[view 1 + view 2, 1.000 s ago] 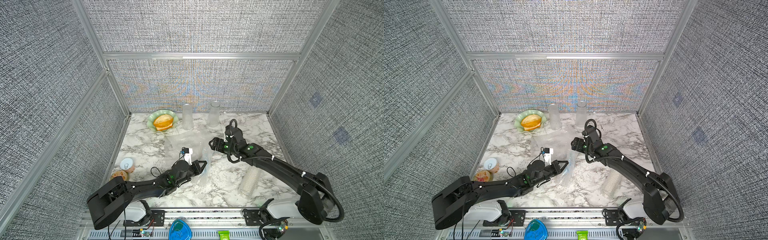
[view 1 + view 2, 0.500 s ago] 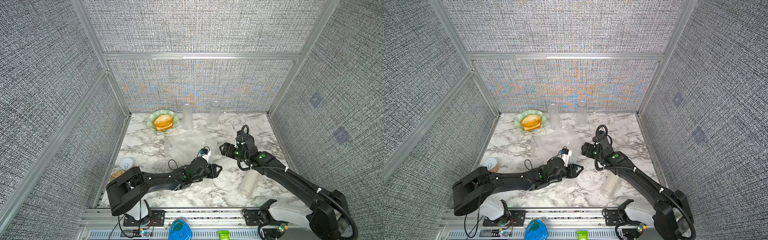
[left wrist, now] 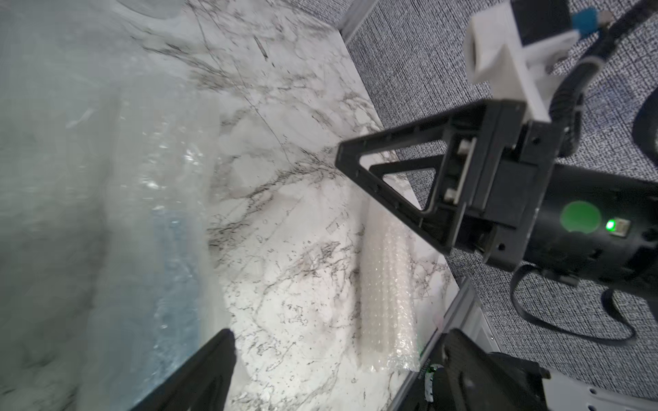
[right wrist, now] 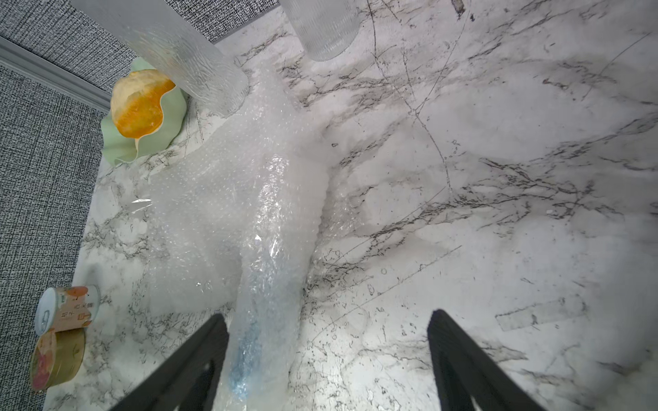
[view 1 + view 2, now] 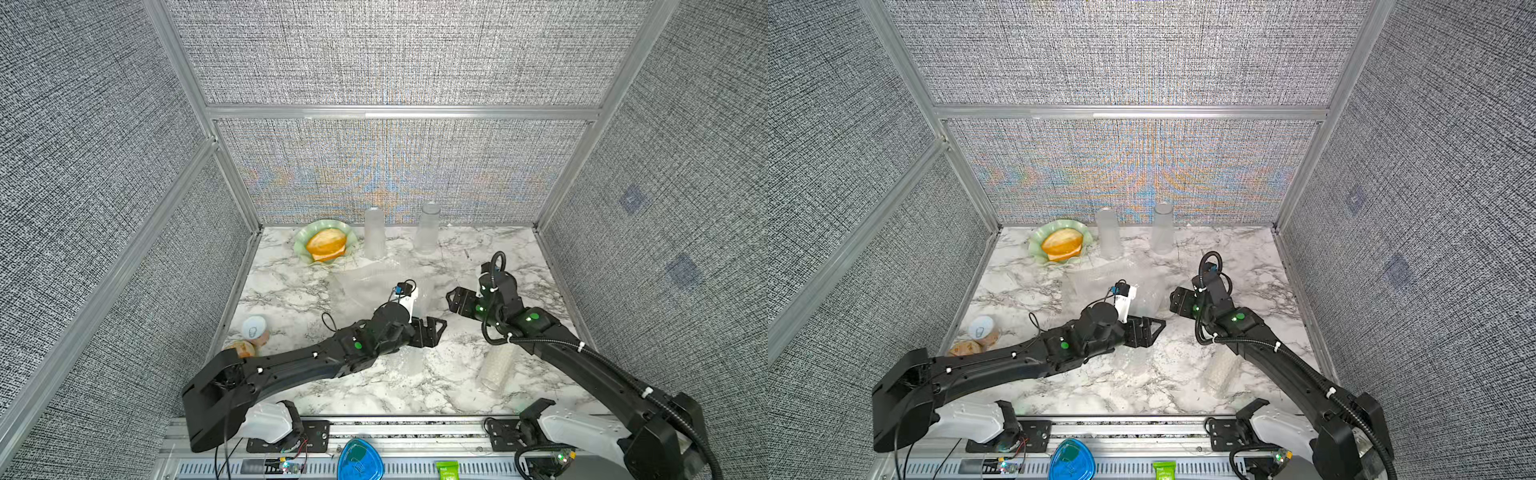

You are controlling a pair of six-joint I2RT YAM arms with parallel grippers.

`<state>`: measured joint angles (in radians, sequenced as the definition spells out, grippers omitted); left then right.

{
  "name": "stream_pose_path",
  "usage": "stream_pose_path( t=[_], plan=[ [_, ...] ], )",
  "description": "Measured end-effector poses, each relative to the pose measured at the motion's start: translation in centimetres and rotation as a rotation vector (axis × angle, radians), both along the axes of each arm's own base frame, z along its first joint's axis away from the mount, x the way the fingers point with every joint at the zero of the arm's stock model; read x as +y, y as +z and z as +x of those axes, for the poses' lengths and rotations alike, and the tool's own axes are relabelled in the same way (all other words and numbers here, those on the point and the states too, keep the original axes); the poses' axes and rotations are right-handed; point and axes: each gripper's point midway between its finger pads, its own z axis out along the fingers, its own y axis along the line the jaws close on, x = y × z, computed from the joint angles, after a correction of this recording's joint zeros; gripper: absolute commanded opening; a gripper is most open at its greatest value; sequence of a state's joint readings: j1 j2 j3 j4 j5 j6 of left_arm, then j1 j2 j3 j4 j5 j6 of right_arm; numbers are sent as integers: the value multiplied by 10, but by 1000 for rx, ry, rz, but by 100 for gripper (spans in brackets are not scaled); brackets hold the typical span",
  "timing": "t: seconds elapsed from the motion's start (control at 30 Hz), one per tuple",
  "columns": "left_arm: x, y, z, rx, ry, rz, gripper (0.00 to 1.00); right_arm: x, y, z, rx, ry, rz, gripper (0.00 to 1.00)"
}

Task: Unwrap the vase from the bubble wrap
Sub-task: Adjust the bubble wrap on the bubble wrap.

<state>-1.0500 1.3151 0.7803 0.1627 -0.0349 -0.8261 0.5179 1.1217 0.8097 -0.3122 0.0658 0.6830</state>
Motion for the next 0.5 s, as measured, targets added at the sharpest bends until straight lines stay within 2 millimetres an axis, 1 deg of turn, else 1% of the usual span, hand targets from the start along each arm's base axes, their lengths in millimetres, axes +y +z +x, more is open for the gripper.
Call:
stream_pose_path(
  t=[0.07, 0.17, 0.23, 0.4, 0.5],
  plan=[
    [19, 0, 15, -1, 57, 2, 96, 4, -5, -2, 8, 18, 13, 84],
    [49, -7, 38, 20, 149, 9, 96, 13, -17, -4, 23, 51, 46, 84],
    [61, -9, 46, 33, 175, 10, 96, 21, -27, -6, 46, 70, 62, 84],
    [89, -13, 69, 67, 248, 16, 97, 56, -49, -10, 112, 139, 77, 85],
    [99, -15, 75, 86, 268, 16, 97, 81, -58, -7, 149, 171, 61, 86]
  ],
)
